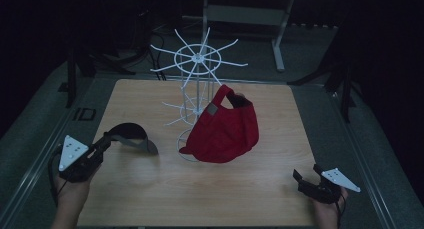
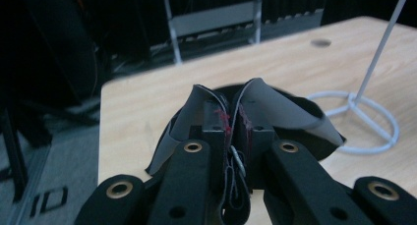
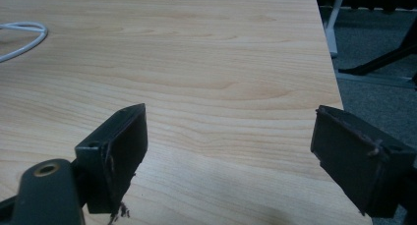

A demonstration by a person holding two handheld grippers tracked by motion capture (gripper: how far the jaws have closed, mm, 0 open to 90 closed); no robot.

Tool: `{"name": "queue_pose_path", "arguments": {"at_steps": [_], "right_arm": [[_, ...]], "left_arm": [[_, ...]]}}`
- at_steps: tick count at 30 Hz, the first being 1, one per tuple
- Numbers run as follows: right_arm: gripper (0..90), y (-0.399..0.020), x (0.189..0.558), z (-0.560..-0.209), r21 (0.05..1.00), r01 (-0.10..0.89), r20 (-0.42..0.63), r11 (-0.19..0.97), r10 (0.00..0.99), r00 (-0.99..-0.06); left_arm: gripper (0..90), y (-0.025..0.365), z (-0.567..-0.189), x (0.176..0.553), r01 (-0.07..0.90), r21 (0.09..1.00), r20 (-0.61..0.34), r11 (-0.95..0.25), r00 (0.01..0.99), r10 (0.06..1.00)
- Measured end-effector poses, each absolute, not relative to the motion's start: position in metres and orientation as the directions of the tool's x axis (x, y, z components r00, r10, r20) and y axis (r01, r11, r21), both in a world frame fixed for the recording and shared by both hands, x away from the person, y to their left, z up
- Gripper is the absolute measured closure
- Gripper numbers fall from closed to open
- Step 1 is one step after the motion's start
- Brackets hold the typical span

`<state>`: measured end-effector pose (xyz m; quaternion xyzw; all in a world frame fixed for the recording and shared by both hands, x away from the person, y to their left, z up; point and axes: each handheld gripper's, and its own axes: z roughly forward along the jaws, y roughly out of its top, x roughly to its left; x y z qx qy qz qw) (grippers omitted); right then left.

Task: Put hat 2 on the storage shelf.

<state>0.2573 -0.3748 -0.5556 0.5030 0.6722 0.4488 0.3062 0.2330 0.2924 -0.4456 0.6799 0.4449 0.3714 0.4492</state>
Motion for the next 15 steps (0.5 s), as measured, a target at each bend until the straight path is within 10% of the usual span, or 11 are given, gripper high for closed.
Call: {"name": "queue_pose_path", "arguments": {"at_steps": [15], "right_arm": [[13.9,-0.375,0.259,-0.556,0.906,0.412,0.039,0.092,0.954,-0.299]], "left_arm": [[84.6,0.297,-0.402,0.22,0.141,0.974,0.112,-0.177,0.377,0.919]]}}
